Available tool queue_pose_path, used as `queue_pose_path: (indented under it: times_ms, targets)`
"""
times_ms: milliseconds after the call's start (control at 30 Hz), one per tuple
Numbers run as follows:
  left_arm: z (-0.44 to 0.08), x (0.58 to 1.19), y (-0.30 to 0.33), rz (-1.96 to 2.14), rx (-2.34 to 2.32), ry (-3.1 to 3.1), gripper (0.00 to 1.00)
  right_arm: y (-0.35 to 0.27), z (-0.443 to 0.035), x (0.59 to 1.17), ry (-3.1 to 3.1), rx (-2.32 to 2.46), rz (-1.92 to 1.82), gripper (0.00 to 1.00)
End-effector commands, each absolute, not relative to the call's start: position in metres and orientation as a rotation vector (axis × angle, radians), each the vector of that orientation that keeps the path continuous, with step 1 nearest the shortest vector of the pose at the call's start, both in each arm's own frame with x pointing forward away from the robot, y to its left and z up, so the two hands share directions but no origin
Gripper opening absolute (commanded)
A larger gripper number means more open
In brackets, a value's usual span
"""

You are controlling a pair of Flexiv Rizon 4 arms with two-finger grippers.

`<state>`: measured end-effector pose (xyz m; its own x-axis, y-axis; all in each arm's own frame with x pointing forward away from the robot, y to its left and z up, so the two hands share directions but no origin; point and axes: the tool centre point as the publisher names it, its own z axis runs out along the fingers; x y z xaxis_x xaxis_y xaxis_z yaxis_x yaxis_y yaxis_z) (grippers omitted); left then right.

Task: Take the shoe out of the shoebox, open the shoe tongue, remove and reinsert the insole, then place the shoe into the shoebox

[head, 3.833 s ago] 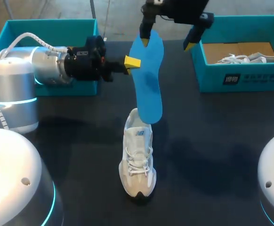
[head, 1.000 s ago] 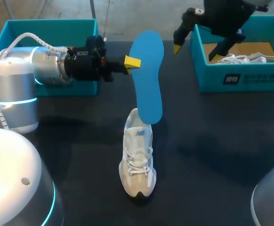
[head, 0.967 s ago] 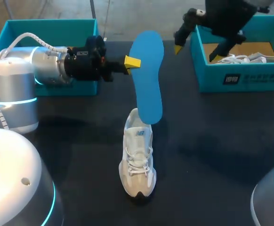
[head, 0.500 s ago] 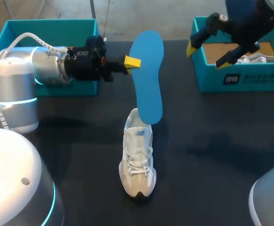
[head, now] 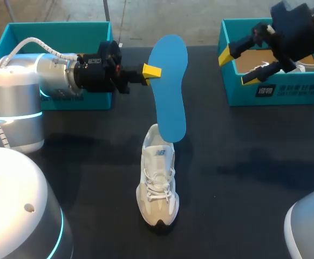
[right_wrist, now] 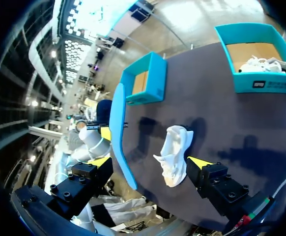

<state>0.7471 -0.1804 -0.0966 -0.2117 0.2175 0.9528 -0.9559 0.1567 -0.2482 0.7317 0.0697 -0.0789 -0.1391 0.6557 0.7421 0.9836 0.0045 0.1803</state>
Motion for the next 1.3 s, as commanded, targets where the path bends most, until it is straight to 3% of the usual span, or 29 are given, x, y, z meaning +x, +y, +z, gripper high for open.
queue_pose_path:
  times_ms: [33,1067,1300]
  targets:
    - [-0.0972,0.7466,-0.1804,1.324,0.808,-1.305,0.0,0.0665,-0.0878,0.7304,-1.652,-1.469,-1.132,1.0]
    - [-0.0972,0.7466,-0.1804,1.324,0.808,-1.305,0.0,0.0756,-0.089,0.7298,-1.588,-1.375,-1.18,1.0]
    - [-0.0934,0.7537,-0.1718,1.471,0.581,-1.544,0.0,0.0756,-0.089,0.7298,-1.588,-1.375,-1.18,1.0]
